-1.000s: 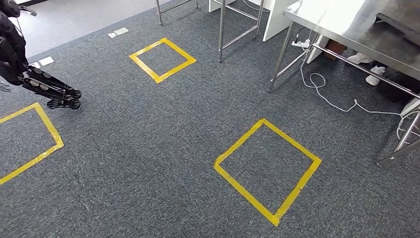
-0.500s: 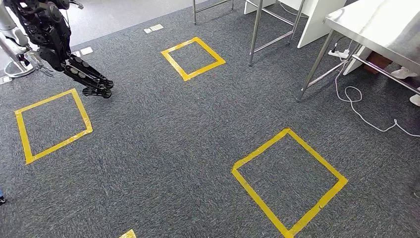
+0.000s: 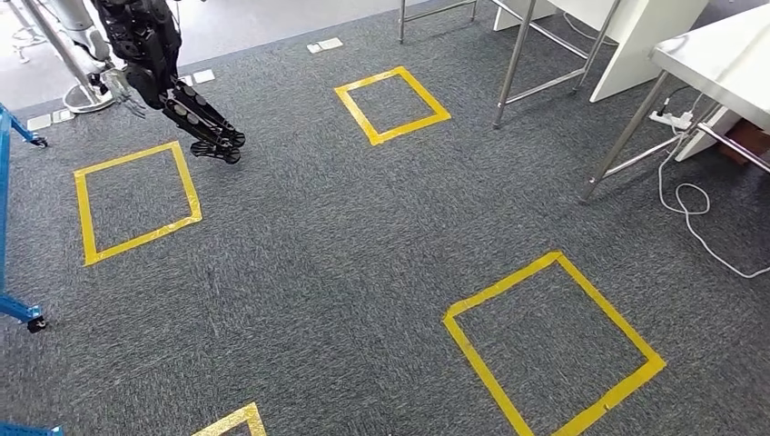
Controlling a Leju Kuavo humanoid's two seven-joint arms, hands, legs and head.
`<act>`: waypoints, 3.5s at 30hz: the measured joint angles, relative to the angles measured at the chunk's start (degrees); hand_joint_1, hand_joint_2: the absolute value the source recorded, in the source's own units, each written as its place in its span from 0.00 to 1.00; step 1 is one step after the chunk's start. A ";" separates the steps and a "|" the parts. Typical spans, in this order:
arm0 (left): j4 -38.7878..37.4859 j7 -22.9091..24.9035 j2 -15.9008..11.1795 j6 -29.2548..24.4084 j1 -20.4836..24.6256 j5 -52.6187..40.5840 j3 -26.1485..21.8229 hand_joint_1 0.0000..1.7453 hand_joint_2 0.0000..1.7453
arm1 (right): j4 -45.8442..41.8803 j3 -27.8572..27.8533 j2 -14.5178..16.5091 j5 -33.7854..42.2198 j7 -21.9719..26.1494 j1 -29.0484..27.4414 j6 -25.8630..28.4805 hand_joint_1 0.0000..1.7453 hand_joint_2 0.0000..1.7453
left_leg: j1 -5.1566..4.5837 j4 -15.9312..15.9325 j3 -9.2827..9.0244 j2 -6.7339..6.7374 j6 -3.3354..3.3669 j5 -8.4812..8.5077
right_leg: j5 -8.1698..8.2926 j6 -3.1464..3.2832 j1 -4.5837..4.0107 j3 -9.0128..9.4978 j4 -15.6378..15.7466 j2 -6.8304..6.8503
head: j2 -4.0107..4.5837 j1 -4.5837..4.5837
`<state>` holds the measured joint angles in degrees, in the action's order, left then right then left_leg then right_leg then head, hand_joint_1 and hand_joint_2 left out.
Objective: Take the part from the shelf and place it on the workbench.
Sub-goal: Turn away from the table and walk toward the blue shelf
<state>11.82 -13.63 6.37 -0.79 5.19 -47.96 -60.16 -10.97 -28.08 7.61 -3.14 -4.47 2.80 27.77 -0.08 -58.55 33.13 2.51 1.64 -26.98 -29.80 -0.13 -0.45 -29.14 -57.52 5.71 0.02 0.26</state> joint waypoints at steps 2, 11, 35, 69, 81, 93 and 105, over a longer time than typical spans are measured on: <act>0.00 0.02 0.03 -0.03 -0.01 -0.03 0.00 0.00 0.00 | -0.01 -0.08 -0.02 -0.02 0.01 0.08 0.03 0.00 0.00 | 0.22 0.79 -0.30 -1.05 0.79 0.57 | -1.13 -0.33 0.13 -0.65 -1.69 -1.38 | 0.00 0.04; 0.00 0.09 0.02 0.04 0.09 -0.19 -0.01 0.00 0.00 | 0.02 -0.55 -0.15 0.19 -0.20 -0.29 0.23 0.00 0.00 | 0.33 0.66 -0.30 -6.86 0.87 0.93 | -1.09 -2.33 1.76 -2.94 -4.77 -7.70 | 0.00 0.39; -0.07 -0.09 -0.15 0.29 0.48 -1.37 0.18 0.00 0.00 | -0.01 -1.53 0.40 0.57 0.47 -0.38 0.90 0.00 0.00 | 0.29 1.09 -0.74 -2.25 1.29 0.58 | -4.70 0.13 0.71 -4.30 -9.71 -4.46 | 0.00 -0.13; -0.11 0.46 0.40 -0.17 0.46 -0.74 0.15 0.00 0.00 | 0.03 -1.49 -0.44 -1.11 0.49 0.05 0.01 0.00 0.00 | 0.26 1.95 -1.43 -3.81 1.85 0.82 | -6.42 -0.07 1.07 -8.50 -16.88 -5.31 | 0.00 -0.26; -0.13 0.50 0.54 -0.41 0.14 -0.69 0.11 0.00 0.00 | 0.10 -1.49 -0.68 -1.34 0.30 0.03 0.08 0.00 0.00 | 1.24 -5.45 1.99 -4.13 -1.61 -3.29 | 0.80 -0.69 2.28 -1.95 -1.69 -5.95 | 0.00 -0.28; -0.13 0.82 0.47 -0.46 0.37 -0.65 0.08 0.00 0.00 | 0.10 -1.49 -0.29 -1.31 0.12 0.22 0.12 0.00 0.00 | -0.41 -0.15 0.11 -0.30 1.39 -0.05 | -0.32 -0.20 0.80 -0.82 -1.21 0.02 | 0.00 -0.49; -0.16 1.30 0.80 -0.13 0.23 -0.65 0.07 0.00 0.00 | 0.10 -1.49 -0.49 -1.21 0.37 -0.26 0.03 0.00 0.00 | 0.43 0.82 -1.00 -7.50 0.39 0.47 | 0.69 -2.53 2.31 -2.37 -2.10 -7.89 | 0.00 0.18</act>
<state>11.67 -12.33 7.17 -0.92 5.43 -48.61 -60.08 -10.87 -29.57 7.12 -4.34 -4.10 2.54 27.80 0.35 -57.73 32.14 -4.98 2.03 -26.52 -29.11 -2.66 1.85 -31.50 -59.62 -2.18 0.02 0.44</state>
